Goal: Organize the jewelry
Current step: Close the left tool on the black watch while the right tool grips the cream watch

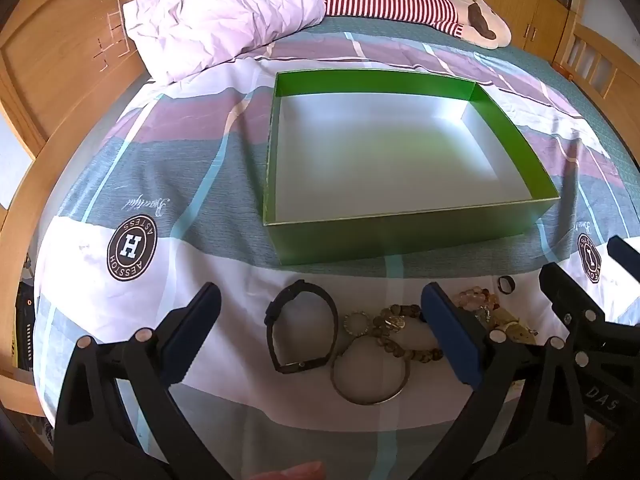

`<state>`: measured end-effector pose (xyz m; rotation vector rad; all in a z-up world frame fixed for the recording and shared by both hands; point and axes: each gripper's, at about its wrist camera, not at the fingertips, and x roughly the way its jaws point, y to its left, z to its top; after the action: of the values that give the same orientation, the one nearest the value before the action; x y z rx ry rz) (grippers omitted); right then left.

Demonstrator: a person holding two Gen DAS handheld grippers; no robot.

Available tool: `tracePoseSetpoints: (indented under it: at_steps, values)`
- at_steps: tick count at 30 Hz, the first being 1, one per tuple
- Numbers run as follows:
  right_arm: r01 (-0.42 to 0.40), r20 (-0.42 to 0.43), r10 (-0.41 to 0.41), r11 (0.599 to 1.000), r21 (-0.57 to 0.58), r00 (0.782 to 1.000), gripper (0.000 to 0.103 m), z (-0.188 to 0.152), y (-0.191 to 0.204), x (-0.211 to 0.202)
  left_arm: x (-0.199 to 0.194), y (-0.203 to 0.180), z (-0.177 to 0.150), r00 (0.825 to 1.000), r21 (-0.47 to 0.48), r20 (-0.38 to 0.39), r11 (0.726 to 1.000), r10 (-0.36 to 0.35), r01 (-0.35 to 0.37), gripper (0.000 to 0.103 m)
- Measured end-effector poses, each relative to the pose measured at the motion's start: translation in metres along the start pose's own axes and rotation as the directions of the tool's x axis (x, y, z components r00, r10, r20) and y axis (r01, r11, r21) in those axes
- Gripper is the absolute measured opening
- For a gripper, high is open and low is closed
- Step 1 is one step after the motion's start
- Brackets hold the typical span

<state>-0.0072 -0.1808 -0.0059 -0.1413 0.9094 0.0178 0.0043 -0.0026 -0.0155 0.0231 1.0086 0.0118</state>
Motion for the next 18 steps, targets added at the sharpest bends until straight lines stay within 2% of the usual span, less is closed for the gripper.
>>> tracePoseSetpoints:
  at_steps: [2, 4, 6, 8, 10, 13, 14, 16, 18]
  values:
    - [0.027, 0.014, -0.026, 0.996, -0.084, 1.0, 0.102, 0.002, 0.0, -0.005, 0.0, -0.002, 0.0, 1.0, 0.007, 0.002, 1.0, 0.009, -0.009, 0.101]
    - [0.035, 0.018, -0.033, 0.99, -0.139, 0.999, 0.102, 0.004, -0.016, -0.007, 0.002, -0.003, 0.0, 1.0, 0.012, -0.002, 1.0, 0.016, -0.016, 0.101]
    - [0.037, -0.036, -0.046, 0.974, -0.226, 0.998, 0.102, 0.002, -0.017, -0.003, 0.006, -0.003, 0.001, 1.0, 0.014, -0.016, 1.0, 0.017, -0.017, 0.101]
    - [-0.071, -0.154, 0.033, 0.966, -0.248, 0.988, 0.102, -0.004, -0.023, 0.013, 0.011, 0.0, 0.003, 0.999, 0.013, -0.028, 0.999, 0.033, -0.032, 0.101]
    - [-0.199, -0.256, 0.129, 0.942, -0.269, 0.958, 0.096, -0.017, -0.026, 0.022, 0.016, 0.006, 0.004, 0.999, 0.003, -0.047, 1.0, 0.025, -0.025, 0.101]
    - [-0.322, -0.349, 0.212, 0.899, -0.298, 0.913, 0.084, -0.033, -0.01, 0.03, 0.027, 0.019, 0.006, 0.994, -0.036, -0.112, 0.999, -0.019, 0.015, 0.101]
    - [-0.357, -0.373, 0.233, 0.882, -0.309, 0.898, 0.084, -0.039, -0.001, 0.031, 0.029, 0.024, 0.007, 0.992, -0.055, -0.124, 0.998, -0.034, 0.027, 0.099]
    - [-0.352, -0.392, 0.21, 0.873, -0.336, 0.896, 0.081, -0.043, 0.01, 0.033, 0.033, 0.037, 0.007, 0.986, -0.106, -0.145, 0.992, -0.078, 0.063, 0.093]
    - [-0.318, -0.399, 0.172, 0.887, -0.335, 0.9, 0.062, -0.045, 0.014, 0.043, 0.034, 0.045, 0.005, 0.983, -0.143, -0.151, 0.986, -0.108, 0.086, 0.087]
